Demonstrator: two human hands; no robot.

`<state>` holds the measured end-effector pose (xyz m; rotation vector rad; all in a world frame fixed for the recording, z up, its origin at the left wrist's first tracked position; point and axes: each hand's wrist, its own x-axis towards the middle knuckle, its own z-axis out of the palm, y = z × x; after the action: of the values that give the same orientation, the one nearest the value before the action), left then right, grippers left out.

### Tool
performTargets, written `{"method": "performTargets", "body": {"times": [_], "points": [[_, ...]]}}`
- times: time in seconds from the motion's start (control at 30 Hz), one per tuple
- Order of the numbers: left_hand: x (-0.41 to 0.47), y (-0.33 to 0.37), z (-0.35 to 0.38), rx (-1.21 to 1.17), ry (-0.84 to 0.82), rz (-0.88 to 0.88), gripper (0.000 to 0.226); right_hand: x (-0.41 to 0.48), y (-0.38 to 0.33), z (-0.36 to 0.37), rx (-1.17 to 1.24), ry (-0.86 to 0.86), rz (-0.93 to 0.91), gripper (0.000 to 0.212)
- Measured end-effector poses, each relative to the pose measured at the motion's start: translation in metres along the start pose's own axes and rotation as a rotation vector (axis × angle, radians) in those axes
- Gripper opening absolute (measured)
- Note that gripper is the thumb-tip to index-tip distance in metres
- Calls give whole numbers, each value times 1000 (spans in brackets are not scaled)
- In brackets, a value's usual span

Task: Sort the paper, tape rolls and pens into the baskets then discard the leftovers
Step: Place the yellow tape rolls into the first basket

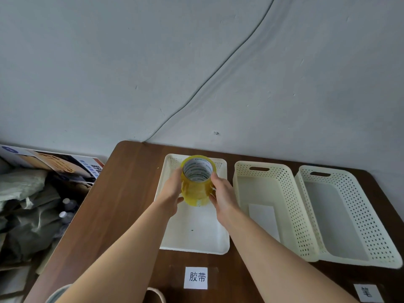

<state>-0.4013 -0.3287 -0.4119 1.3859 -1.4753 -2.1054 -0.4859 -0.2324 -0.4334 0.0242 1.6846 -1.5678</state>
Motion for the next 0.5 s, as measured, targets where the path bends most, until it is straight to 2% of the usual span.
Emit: {"method": "performTargets", "body": {"times": [0.17, 0.5], "points": [[12, -4, 3, -34, 3, 8, 27, 11, 7, 0, -12, 17, 11, 33], [19, -11, 10, -84, -27, 38, 35, 14, 7, 1, -88, -17, 18, 47]]}}
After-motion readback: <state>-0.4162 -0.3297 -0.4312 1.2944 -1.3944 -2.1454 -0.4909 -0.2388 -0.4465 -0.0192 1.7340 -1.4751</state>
